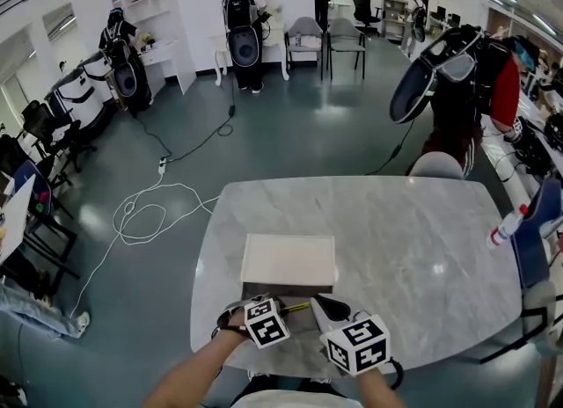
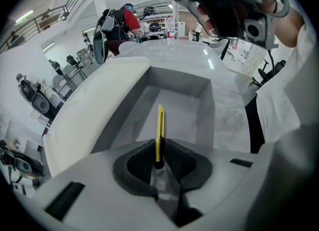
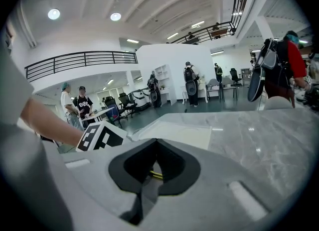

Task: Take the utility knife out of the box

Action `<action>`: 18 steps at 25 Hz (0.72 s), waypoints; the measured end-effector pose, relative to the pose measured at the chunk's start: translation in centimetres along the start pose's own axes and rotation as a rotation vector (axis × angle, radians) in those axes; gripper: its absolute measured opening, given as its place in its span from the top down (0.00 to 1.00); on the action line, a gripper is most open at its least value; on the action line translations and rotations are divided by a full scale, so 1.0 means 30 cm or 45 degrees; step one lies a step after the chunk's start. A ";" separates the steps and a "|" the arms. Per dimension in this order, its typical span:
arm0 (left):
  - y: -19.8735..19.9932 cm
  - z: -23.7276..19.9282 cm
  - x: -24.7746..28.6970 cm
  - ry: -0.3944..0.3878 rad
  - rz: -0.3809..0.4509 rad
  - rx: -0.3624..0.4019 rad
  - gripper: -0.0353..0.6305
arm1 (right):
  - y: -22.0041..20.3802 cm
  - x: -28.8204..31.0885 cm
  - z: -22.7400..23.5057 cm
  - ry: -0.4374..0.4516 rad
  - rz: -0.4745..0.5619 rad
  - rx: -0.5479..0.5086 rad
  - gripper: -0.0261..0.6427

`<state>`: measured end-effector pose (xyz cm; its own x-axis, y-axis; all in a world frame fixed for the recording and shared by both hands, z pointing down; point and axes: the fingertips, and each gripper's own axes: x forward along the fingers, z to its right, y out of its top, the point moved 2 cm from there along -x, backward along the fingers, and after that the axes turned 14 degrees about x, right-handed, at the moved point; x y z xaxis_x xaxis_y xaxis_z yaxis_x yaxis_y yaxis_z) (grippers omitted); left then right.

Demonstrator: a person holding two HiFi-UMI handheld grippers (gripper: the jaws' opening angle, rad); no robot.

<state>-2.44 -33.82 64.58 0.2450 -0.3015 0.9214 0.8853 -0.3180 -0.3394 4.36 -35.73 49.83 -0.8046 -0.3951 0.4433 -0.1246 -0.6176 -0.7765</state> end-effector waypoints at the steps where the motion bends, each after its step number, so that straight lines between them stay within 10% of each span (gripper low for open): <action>1: 0.001 0.002 -0.007 0.001 0.009 0.009 0.86 | 0.001 0.000 -0.001 -0.006 0.005 0.005 0.95; 18: 0.061 0.016 -0.154 0.056 0.202 0.056 0.86 | 0.043 -0.017 -0.041 -0.111 0.114 0.043 0.95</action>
<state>-1.76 -32.56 59.78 0.3660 -0.3845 0.8475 0.8536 -0.2241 -0.4703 3.88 -35.48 48.06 -0.7581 -0.5062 0.4113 -0.0339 -0.5992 -0.7999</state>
